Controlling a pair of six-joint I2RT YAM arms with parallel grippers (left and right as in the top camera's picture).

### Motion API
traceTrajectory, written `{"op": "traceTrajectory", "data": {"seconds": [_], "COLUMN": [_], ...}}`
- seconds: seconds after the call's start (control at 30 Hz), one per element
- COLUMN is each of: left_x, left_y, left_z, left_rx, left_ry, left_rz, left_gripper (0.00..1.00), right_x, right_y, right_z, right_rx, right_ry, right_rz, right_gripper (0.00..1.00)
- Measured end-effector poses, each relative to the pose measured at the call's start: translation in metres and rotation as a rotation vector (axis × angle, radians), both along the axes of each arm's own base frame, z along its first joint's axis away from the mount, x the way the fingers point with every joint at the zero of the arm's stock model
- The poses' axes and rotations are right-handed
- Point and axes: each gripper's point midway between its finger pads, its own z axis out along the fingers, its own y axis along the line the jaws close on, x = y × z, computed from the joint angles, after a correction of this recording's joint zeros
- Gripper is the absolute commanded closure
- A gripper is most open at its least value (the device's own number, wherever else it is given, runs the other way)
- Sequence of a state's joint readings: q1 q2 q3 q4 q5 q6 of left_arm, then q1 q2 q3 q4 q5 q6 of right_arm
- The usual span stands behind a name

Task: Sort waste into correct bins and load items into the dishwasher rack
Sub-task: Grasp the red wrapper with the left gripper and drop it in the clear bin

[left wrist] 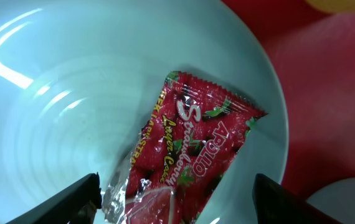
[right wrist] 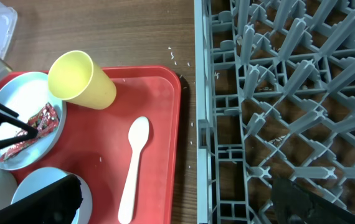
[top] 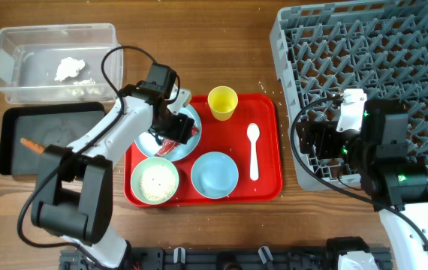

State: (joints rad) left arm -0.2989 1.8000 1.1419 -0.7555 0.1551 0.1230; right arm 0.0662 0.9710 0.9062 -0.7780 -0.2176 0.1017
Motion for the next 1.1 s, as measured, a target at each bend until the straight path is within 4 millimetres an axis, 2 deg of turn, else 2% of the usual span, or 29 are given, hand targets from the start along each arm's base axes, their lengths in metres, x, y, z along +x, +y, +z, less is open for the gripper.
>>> {"op": "traceTrajectory", "data": {"seconds": [0.1,0.3,0.5,0.57,0.6,0.67,0.77,0.83,1.03,1.1], "left_x": [-0.005,-0.008,-0.014,-0.016,-0.016,-0.016,-0.015,-0.015,-0.011,-0.004], "left_y": [0.003,0.009,0.001,-0.002,-0.003,-0.002,0.001,0.003,0.011,0.020], "left_z": [-0.012,-0.015,-0.018,-0.019,-0.019,-0.021,-0.023,-0.023,-0.022,-0.017], "left_rx": [0.027,0.062,0.075,0.080,0.081,0.089,0.107,0.120,0.151,0.154], "left_ry": [0.036,0.050,0.055,0.056,0.056,0.060,0.057,0.054,0.046,0.046], "left_rz": [-0.009,-0.013,-0.043,-0.057,-0.060,-0.061,-0.067,-0.063,-0.045,-0.013], "left_gripper": [0.22,0.25,0.28,0.31,0.34,0.53,0.76,0.95,0.96,0.96], "right_x": [0.000,0.000,0.000,0.000,0.000,0.000,0.000,0.000,0.000,0.000], "right_y": [0.000,0.000,0.000,0.000,0.000,0.000,0.000,0.000,0.000,0.000], "right_z": [0.000,0.000,0.000,0.000,0.000,0.000,0.000,0.000,0.000,0.000], "right_rx": [0.000,0.000,0.000,0.000,0.000,0.000,0.000,0.000,0.000,0.000], "right_ry": [0.000,0.000,0.000,0.000,0.000,0.000,0.000,0.000,0.000,0.000], "right_rz": [0.000,0.000,0.000,0.000,0.000,0.000,0.000,0.000,0.000,0.000], "right_gripper": [0.00,0.00,0.00,0.00,0.00,0.00,0.00,0.00,0.00,0.00]}}
